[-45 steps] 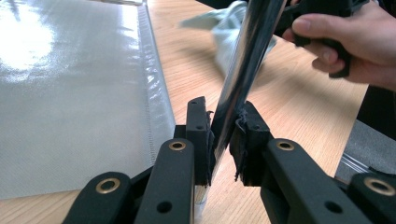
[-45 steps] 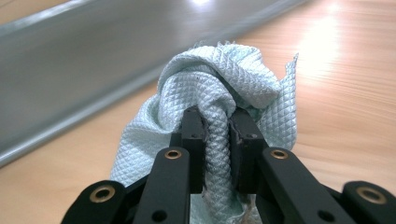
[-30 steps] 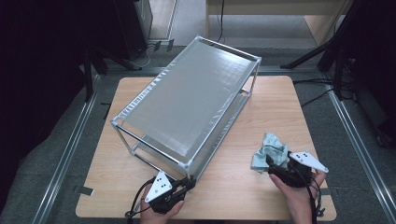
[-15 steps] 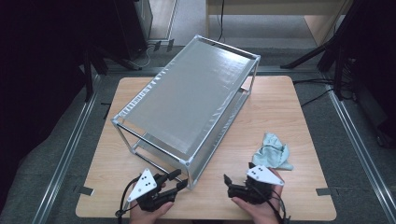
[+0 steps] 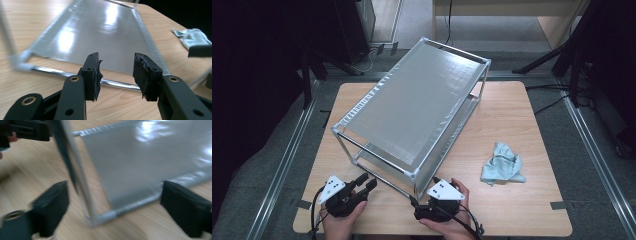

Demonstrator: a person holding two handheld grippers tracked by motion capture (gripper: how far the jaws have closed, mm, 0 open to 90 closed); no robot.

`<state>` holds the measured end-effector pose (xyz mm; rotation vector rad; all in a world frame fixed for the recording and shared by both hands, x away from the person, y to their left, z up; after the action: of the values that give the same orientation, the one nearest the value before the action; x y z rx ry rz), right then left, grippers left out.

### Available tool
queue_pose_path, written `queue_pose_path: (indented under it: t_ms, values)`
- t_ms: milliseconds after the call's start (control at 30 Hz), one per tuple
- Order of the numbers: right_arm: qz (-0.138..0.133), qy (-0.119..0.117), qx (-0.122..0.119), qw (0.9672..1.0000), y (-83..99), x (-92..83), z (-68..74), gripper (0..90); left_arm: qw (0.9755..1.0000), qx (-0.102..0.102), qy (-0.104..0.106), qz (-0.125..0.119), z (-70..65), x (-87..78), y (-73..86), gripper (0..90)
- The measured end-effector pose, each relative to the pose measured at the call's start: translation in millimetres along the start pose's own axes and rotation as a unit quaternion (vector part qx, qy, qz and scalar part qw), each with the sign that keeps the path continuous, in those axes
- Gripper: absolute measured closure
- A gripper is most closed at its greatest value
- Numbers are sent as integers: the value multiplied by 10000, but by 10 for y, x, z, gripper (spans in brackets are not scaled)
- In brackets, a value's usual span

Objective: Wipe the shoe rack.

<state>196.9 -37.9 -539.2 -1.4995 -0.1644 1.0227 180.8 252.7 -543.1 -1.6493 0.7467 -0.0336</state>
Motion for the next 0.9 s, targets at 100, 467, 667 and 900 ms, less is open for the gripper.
queue_pose_path:
  t_ms: [100,467,667,900]
  values:
    - [-164,-99,-30,9998,-8,12,37,505,9999,-68,-134,-2,60,-52,9,564]
    - [-305,35,118,9995,48,-197,-301,799,9999,-72,-114,49,103,-12,10,538]
    - [-369,359,334,9981,91,-378,-605,796,9998,-6,-149,139,100,102,-41,500]
    - [-375,539,486,9967,177,-601,-776,795,9997,122,-179,120,46,340,-150,405]
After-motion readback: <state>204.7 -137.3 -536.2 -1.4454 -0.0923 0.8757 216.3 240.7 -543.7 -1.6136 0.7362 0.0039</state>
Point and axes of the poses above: each handheld gripper's, and its own axes: x roughly forward along the jaws, y roughly out of its underside, z roughly to its left, the point moved 1 cm from there along x, roughly forward along the jaws, and after that the axes turned 3 degrees about x, right-handed, at the moved point
